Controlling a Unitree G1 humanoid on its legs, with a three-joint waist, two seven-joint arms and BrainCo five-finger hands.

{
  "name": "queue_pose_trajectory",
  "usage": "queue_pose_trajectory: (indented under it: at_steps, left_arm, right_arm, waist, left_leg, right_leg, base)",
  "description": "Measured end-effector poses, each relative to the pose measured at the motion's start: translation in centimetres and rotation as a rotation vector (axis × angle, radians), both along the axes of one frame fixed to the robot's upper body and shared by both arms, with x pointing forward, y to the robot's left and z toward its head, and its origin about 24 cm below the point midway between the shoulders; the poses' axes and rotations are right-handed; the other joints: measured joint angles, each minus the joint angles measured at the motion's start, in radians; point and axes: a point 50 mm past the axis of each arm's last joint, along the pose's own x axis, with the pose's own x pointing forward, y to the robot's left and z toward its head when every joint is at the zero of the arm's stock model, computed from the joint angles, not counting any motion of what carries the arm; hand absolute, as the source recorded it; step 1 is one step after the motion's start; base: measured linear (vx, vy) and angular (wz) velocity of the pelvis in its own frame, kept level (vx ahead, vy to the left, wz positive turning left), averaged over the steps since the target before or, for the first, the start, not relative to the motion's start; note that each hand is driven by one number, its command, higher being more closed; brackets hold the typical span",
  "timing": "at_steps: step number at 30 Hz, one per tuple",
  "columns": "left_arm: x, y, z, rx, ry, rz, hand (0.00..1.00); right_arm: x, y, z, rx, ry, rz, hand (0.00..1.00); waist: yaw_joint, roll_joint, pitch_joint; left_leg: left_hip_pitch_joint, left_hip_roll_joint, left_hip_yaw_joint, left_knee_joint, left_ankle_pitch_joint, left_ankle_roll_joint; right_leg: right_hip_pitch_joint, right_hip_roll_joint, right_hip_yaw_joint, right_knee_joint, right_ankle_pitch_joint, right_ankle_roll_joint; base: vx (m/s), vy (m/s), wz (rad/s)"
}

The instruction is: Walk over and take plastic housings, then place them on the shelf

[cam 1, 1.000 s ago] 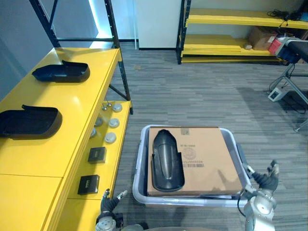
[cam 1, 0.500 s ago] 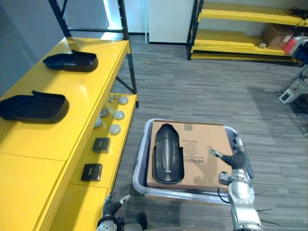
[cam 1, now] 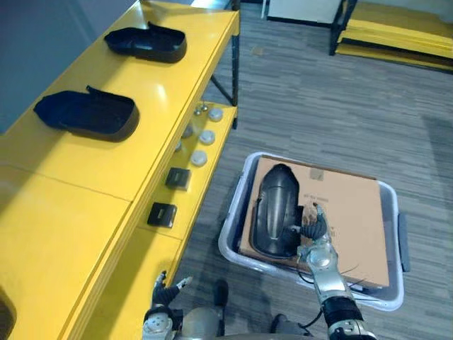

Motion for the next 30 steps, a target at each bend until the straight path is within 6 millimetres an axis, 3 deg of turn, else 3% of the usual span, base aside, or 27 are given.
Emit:
queue_pose_trajectory:
  at_steps: [6,17,24,30]
  left_arm:
    - [0.4,-0.2,0.1,0.008,-0.012,0.005,0.00]
    - [0.9,-0.3,0.3,0.000,-0.023,0.008,0.00]
    - [1.2,-0.3,0.5,0.000,-0.038,0.003,0.00]
    - [3.7,-1.8,3.0,-0.001,-0.184,-0.082,0.00]
  right_arm:
    - [0.5,-0.7,0.4,-0.024,-0.002,-0.054,1.00]
    - [1.1,1.2,0.3,0.060,0.011,0.018,1.00]
    - [1.7,0.6,2.6,0.057,-0.101,0.009,1.00]
    - [1.3,-0.7,4.9,0.023,-0.225,-0.041,1.00]
  waist:
    - [0.000,0.000,0.001]
    - [0.000,-0.006,0.004]
    - [-0.003,-0.014,0.009]
    - [-0.005,-0.014,0.009]
  left_leg:
    - [-0.008,-0.004,-0.011,-0.001,0.000,0.000]
    - [-0.004,0.000,0.002,-0.001,0.002,-0.003]
    - [0.009,0.000,0.006,-0.001,0.002,-0.003]
    - [0.013,-0.001,0.000,-0.001,0.004,-0.006]
  right_leg:
    - [-0.001,-0.002,-0.019,0.001,-0.002,0.003]
    - [-0.001,0.000,-0.004,-0.002,-0.007,0.011]
    - [0.005,-0.002,0.009,-0.002,0.003,0.016]
    - [0.014,-0.003,0.004,-0.002,0.004,0.016]
  base:
    - [0.00,-0.007,0.06]
    - [0.01,-0.011,-0.01]
    - [-0.02,-0.007,-0.05]
    - [-0.02,-0.007,0.03]
